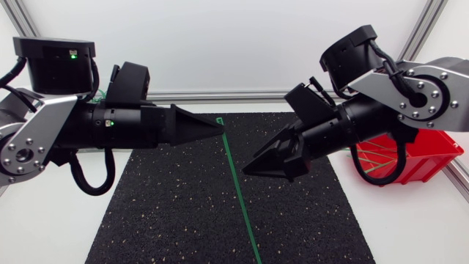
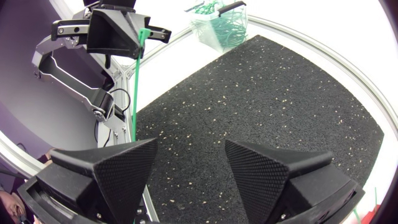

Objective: Take a green cable tie from the red box, thread the tail through the head to close it, then place it in the transparent bin on the left.

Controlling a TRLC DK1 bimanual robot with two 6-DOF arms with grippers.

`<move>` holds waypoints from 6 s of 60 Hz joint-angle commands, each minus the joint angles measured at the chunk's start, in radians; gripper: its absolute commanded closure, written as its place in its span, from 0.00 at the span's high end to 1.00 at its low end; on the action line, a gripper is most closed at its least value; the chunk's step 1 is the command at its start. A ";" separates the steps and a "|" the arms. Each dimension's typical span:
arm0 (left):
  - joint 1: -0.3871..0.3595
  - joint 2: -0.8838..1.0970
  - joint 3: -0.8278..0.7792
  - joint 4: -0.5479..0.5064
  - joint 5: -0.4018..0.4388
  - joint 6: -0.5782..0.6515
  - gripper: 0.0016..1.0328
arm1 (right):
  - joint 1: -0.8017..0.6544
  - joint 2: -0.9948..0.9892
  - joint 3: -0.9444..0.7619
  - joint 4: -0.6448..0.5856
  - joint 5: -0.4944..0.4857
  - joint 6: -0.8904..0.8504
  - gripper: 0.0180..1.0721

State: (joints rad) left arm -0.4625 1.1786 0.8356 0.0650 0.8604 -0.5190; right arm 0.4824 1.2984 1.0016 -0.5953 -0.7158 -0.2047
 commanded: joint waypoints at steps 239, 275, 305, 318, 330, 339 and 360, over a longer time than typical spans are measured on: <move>-0.071 0.085 -0.052 0.345 0.009 -0.118 0.08 | -0.054 -0.100 -0.271 0.549 -0.363 0.490 0.05; -0.067 0.095 -0.020 0.292 -0.021 -0.145 0.04 | -0.041 -0.114 -0.270 0.549 -0.358 0.469 0.14; 0.001 0.081 0.023 0.165 -0.012 -0.105 0.03 | -0.088 -0.142 -0.106 0.109 -0.086 0.192 0.95; 0.005 0.079 0.025 0.154 -0.014 -0.104 0.03 | -0.091 -0.085 -0.089 0.054 -0.031 0.120 0.96; 0.012 0.067 0.025 0.127 -0.023 -0.099 0.03 | -0.056 -0.045 -0.037 -0.037 0.276 -0.001 0.96; 0.013 0.062 0.025 0.116 -0.031 -0.099 0.03 | 0.018 0.029 0.060 -0.175 0.481 -0.136 0.95; 0.001 0.073 0.045 0.091 -0.052 -0.082 0.03 | 0.131 -0.005 0.032 -0.278 0.397 -0.325 0.86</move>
State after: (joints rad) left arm -0.4545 1.2629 0.8364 0.1665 0.8097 -0.6098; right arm 0.5713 1.2972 1.0580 -0.8574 -0.3492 -0.4961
